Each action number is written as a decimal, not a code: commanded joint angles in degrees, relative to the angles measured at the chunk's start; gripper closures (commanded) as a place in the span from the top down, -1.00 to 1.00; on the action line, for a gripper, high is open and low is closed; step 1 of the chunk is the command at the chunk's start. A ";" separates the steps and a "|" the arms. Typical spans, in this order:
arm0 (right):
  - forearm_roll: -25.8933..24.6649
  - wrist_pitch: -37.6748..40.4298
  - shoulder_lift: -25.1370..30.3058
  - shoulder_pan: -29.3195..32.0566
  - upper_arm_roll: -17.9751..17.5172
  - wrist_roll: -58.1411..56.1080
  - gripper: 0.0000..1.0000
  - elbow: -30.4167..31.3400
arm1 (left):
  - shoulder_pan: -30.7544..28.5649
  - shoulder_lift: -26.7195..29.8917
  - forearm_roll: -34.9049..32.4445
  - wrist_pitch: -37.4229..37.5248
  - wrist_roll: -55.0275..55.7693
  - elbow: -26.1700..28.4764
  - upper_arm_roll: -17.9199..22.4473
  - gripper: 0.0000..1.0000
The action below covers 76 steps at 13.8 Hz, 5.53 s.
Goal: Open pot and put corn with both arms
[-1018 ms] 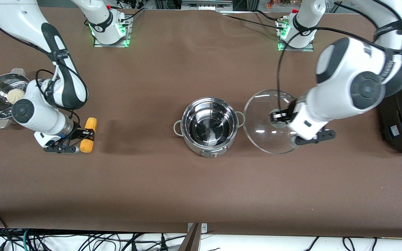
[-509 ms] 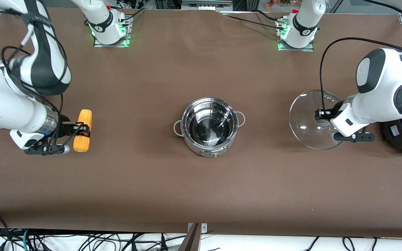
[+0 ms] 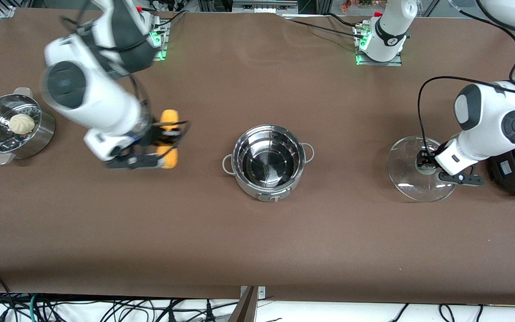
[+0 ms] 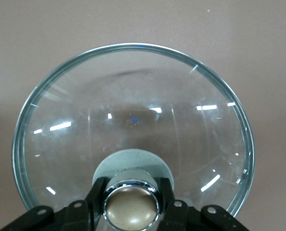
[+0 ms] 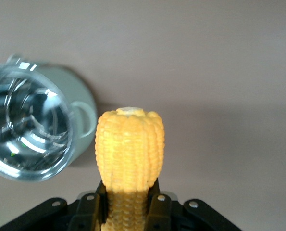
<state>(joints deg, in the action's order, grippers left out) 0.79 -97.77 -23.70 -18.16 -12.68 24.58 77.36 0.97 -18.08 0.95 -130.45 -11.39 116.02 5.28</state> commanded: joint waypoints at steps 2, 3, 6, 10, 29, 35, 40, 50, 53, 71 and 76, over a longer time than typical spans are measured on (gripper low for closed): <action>-5.35 -4.43 -3.71 -9.33 0.29 2.21 -0.94 -2.03 | 0.44 -5.54 0.01 -7.00 -3.46 -0.44 0.17 -1.00; -5.36 -5.40 -4.94 -10.48 0.20 6.06 -0.93 -2.91 | 0.53 -6.86 0.10 -7.88 -3.46 -0.44 0.17 -1.00; -5.36 -7.87 -10.12 -13.64 0.20 14.34 -0.93 -8.52 | 1.05 -8.11 0.01 -7.98 -3.37 -0.27 0.25 -1.00; -5.44 -11.99 -17.07 -16.03 0.46 20.06 -0.93 -14.69 | 1.23 -8.11 -0.16 -7.45 -3.29 0.00 0.25 0.06; -7.20 -26.42 -26.66 -17.78 1.60 20.16 -0.92 -14.96 | -1.23 32.85 -1.04 17.47 -2.85 5.21 0.61 1.00; -7.20 -27.29 -28.06 -17.96 1.69 20.07 -0.86 -14.87 | -0.97 32.67 -5.00 36.30 -2.23 -11.15 -0.10 1.00; -11.67 -27.21 -28.16 -18.14 1.87 19.72 1.00 -14.43 | -0.88 27.33 -0.53 40.98 2.33 -20.37 0.43 1.00; -11.16 -14.33 -19.48 -14.63 1.96 9.48 1.00 -14.52 | 2.10 19.93 -0.25 42.83 2.42 -26.99 0.69 1.00; -7.05 -3.07 -12.36 -8.23 1.96 -3.27 1.00 -14.43 | 4.03 19.84 0.01 42.83 6.54 -26.99 0.69 1.00; -1.83 5.66 17.18 18.50 13.82 -26.95 1.00 12.01 | 3.51 17.82 1.24 42.83 8.75 -26.19 0.25 1.00; -0.43 5.93 25.53 19.31 13.91 -27.57 1.00 19.48 | 3.34 17.99 1.24 43.79 8.75 -25.93 0.52 1.00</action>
<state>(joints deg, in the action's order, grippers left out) 0.03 -90.37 -2.57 1.08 1.72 -2.83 90.85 4.64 0.22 1.01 -87.99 -2.83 91.05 5.69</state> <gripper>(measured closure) 0.000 0.000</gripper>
